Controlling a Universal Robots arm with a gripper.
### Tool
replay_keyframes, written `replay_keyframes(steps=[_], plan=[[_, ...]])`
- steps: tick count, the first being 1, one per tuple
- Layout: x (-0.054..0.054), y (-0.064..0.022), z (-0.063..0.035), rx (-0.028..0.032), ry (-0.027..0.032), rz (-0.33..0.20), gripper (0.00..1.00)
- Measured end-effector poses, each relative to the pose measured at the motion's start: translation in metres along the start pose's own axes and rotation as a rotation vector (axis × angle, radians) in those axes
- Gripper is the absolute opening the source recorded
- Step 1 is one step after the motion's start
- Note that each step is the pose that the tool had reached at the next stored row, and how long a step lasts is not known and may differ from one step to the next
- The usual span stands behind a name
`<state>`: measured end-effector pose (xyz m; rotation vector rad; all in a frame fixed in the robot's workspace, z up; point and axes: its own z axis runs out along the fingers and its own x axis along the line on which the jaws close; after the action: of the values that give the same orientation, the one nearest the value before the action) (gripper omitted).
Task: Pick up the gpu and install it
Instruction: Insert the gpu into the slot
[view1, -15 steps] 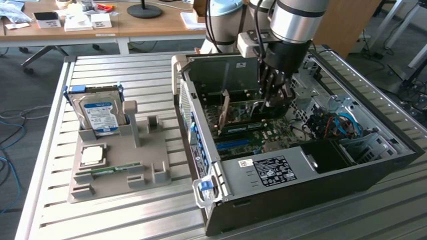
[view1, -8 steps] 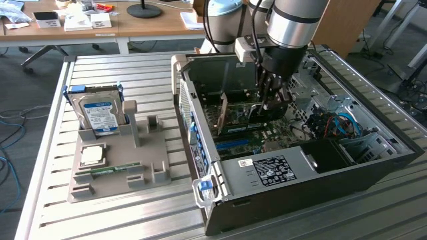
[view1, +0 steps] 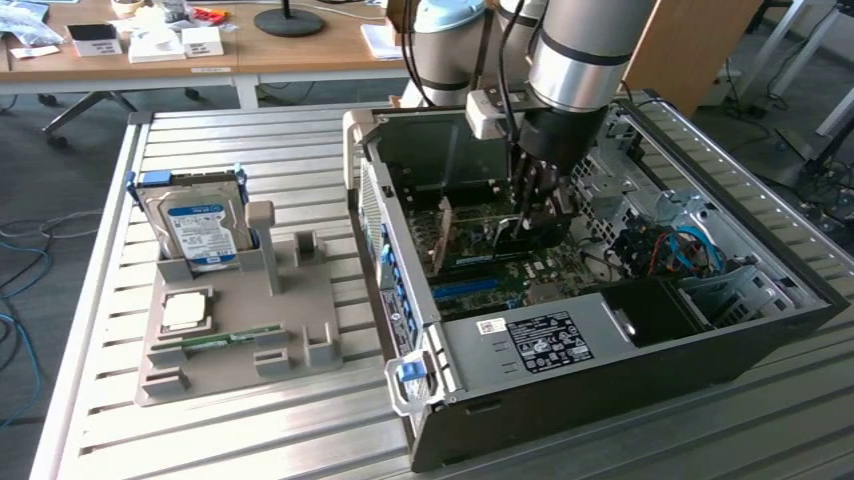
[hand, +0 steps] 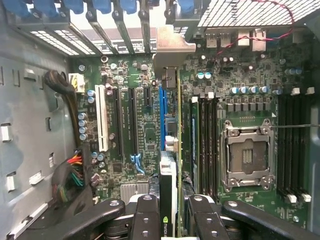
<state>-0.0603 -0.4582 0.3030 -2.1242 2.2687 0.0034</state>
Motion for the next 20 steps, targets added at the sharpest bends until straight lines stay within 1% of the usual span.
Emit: replay_keyframes(steps=[5, 8, 15, 20], plan=[[0.0002, 0.0008, 0.0067, 0.0000, 0.0000, 0.000, 0.27], [0.0003, 0.0011, 0.0069, 0.0000, 0.0002, 0.000, 0.27], [0.0006, 0.0064, 0.0077, 0.0000, 0.0001, 0.000, 0.27], [0.0016, 0.0069, 0.0114, 0.0000, -0.0001, 0.000, 0.27]])
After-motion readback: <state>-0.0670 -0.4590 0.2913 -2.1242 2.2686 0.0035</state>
